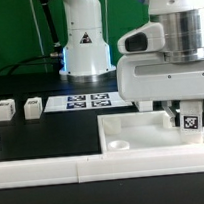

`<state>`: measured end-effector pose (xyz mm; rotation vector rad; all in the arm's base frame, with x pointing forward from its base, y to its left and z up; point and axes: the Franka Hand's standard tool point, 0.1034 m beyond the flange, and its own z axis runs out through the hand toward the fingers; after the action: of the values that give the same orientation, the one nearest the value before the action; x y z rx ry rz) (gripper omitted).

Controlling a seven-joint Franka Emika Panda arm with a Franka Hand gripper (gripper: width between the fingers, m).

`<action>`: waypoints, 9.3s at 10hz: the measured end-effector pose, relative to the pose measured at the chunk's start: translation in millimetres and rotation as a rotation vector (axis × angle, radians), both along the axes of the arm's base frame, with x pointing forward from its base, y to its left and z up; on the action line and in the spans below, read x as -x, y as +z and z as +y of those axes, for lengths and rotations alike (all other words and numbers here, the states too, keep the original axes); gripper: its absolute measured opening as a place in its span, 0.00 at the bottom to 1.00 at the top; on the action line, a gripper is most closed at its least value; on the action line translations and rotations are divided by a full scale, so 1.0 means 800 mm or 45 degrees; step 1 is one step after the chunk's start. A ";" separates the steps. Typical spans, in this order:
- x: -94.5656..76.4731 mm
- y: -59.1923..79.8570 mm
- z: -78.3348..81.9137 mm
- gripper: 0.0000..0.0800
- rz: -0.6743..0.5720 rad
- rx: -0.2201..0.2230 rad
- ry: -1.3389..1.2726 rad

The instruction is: Assemble square table

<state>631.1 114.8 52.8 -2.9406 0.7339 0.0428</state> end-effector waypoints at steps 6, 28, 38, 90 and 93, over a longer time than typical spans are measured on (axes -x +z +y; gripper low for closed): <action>0.001 -0.001 -0.002 0.34 0.099 -0.027 -0.912; 0.000 0.051 0.012 0.81 0.231 -0.123 -1.734; -0.006 0.062 0.017 0.81 0.227 -0.136 -1.687; 0.310 -0.050 -0.010 0.81 1.074 -0.204 0.699; 0.322 -0.060 -0.014 0.81 1.138 -0.190 0.648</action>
Offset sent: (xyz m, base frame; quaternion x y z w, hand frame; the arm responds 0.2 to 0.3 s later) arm 0.0031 -0.0049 0.0046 -0.0146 0.0142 0.3136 0.9493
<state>373.5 103.8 4.9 -2.7765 -0.0097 1.4248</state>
